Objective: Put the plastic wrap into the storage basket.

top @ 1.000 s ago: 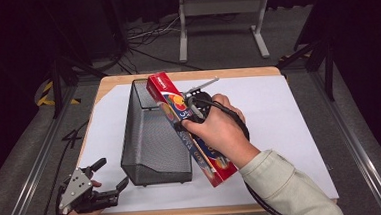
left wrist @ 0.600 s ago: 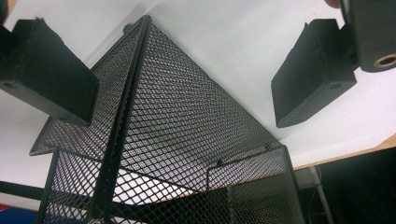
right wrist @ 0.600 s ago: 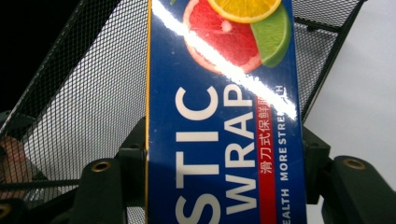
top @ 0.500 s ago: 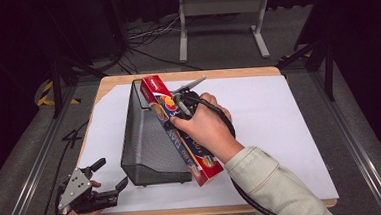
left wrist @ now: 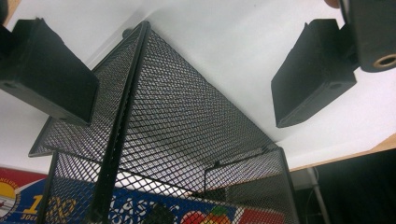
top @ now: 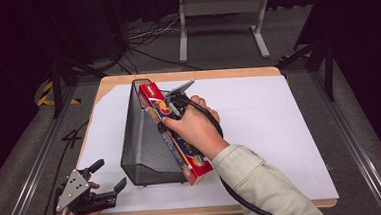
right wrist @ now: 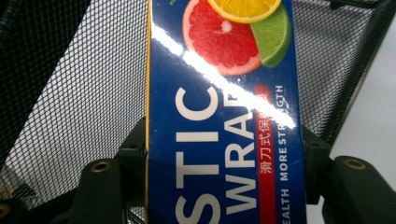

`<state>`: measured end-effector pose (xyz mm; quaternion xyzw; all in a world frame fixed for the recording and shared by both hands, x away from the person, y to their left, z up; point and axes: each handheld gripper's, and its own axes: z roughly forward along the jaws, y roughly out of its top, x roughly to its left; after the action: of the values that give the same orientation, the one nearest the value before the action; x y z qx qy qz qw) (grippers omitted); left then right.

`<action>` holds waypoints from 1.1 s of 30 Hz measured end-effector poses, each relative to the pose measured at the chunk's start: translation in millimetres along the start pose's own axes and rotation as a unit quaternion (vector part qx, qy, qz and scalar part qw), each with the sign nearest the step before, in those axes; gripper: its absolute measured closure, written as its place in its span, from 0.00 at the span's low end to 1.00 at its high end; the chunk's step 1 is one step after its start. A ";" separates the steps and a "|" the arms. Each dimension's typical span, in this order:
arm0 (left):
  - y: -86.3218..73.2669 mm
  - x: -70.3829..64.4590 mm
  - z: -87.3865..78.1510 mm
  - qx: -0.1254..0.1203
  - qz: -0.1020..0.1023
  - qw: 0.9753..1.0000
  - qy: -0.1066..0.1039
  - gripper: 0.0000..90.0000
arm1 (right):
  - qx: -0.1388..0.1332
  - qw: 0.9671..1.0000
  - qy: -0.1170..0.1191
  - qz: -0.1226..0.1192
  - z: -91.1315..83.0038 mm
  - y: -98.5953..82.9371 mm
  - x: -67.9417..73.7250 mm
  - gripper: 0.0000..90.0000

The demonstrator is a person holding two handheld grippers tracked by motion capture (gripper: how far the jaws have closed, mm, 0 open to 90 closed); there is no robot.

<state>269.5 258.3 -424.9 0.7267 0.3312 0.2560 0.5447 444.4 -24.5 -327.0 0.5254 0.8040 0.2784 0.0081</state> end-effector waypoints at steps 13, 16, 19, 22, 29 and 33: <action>0.1 -0.1 0.6 0.002 0.000 1.000 -0.003 0.09 | 0.029 0.999 -0.019 0.001 22.1 5.7 3.4 0.44; 0.2 -0.4 0.8 0.003 0.001 1.000 -0.004 0.09 | 0.034 0.999 -0.025 -0.001 24.9 5.8 4.4 0.43; 0.3 -1.1 1.3 0.003 0.001 1.000 -0.005 0.09 | 0.040 0.999 -0.029 -0.004 28.4 6.7 5.7 0.43; 0.2 -1.0 1.4 0.003 0.001 1.000 -0.006 0.09 | 0.046 0.998 -0.039 -0.006 32.8 8.2 6.4 0.43; 0.3 -1.0 1.5 0.003 0.001 1.000 -0.007 0.09 | 0.055 0.997 -0.050 -0.009 36.4 10.0 9.3 0.43; 0.3 -1.5 1.4 0.003 0.000 1.000 -0.007 0.09 | 0.067 0.996 -0.057 -0.014 42.0 10.2 9.1 0.43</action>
<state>269.6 256.2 -425.1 0.7302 0.3283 0.2494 0.5448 461.7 4.6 -355.2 0.5288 0.8261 0.1937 0.0225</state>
